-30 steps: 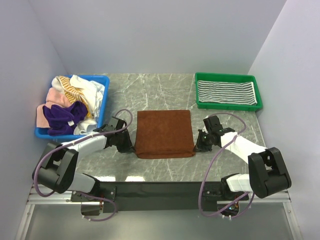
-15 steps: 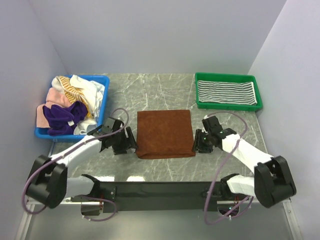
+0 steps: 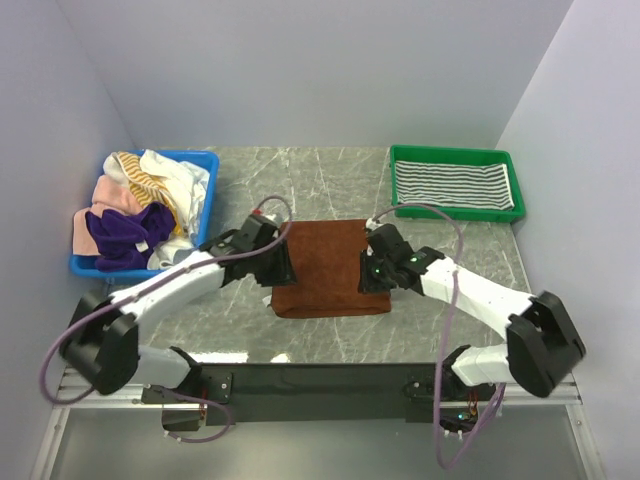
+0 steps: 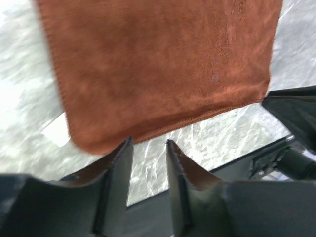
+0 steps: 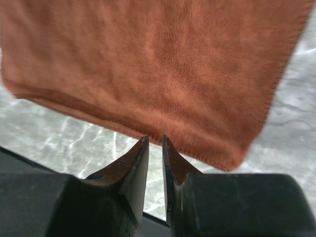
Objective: Fold and stack the towels
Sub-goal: Fold the towel
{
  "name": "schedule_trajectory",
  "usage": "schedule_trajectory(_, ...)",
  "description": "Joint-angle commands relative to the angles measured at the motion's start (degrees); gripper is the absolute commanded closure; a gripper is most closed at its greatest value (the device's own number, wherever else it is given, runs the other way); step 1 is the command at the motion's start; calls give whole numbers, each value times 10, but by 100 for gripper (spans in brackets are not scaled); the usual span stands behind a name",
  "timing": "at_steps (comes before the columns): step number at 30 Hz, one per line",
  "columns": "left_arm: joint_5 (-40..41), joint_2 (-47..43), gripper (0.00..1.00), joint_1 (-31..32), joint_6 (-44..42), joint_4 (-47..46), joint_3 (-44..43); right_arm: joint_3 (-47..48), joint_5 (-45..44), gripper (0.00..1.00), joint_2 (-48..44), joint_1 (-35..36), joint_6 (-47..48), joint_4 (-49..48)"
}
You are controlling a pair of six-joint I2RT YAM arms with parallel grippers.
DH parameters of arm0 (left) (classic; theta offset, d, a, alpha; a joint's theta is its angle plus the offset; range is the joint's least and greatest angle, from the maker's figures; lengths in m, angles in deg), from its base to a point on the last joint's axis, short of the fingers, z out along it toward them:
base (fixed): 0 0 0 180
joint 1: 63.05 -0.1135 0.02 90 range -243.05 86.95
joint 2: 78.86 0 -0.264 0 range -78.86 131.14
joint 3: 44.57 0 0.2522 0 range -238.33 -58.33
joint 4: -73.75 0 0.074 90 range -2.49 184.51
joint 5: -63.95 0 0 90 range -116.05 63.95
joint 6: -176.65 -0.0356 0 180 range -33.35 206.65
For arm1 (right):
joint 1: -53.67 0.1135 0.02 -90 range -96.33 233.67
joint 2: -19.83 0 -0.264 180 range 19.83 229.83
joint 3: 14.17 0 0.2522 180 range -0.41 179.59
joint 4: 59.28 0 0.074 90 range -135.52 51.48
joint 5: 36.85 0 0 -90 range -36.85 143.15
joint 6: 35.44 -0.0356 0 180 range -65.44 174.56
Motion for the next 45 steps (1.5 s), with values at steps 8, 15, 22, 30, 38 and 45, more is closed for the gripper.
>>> schedule_trajectory(8, 44, 182, 71, 92, -47, -4, -85, 14, -6, 77, 89, 38, 5, -51)
schedule_trajectory(15, 61, 193, 78, 135, -44, 15, -69, -11, 3, 78, 84, 58, 4, -47)
schedule_trajectory(22, 74, 156, 78, 153, -28, 24, -26, -39, 0, 79, 70, 61, -4, -44)
schedule_trajectory(30, 74, 143, 79, 153, -28, 32, 15, -77, 1, 80, 73, 59, -23, -59)
schedule_trajectory(38, 92, 99, 77, 152, -11, 44, 50, -108, 34, 81, 65, 28, -31, -72)
schedule_trajectory(45, 96, 52, 68, 152, -3, 61, 41, -98, 77, 81, 38, 14, -20, -64)
